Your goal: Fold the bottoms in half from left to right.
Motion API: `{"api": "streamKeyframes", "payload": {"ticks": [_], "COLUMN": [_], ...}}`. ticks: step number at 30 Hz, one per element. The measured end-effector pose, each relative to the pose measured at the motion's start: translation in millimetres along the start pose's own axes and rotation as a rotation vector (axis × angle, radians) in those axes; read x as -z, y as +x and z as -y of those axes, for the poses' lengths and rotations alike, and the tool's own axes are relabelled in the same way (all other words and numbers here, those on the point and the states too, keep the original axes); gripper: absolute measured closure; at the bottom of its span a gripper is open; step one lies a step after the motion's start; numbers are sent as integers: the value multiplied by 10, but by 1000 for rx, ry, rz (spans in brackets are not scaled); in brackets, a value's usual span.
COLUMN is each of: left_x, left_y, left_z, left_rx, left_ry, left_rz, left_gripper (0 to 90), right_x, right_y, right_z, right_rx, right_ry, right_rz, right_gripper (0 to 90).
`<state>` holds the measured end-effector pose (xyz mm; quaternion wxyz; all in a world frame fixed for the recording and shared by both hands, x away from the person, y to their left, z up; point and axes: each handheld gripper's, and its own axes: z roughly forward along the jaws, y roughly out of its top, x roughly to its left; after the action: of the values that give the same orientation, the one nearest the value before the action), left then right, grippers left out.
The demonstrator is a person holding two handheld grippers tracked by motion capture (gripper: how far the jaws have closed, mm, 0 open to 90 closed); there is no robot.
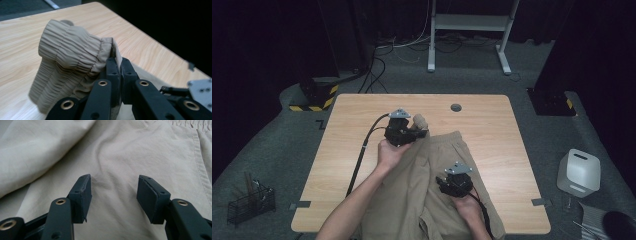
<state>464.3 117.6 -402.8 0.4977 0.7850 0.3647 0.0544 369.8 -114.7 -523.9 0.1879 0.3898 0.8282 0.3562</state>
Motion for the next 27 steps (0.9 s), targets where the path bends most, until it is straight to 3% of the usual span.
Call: {"api": "streamKeyframes", "payload": {"ticks": [14,19,27], "left_x": [-356,-514,-789], "left_y": [-216,-225,-239], "left_z": [-146,-129,-40], "left_rx": [-37,-36,-37], "left_ry": [30,49,119], "left_rz": [53,59,61], "left_gripper": [871,872,869], "right_x": [1,2,2], "right_y": [1,3,5], "right_z": [0,0,0], "right_rx": [-1,-2,-3], "right_ry": [2,2,3], "right_rz": [5,5,8], "right_gripper": [445,444,439]}}
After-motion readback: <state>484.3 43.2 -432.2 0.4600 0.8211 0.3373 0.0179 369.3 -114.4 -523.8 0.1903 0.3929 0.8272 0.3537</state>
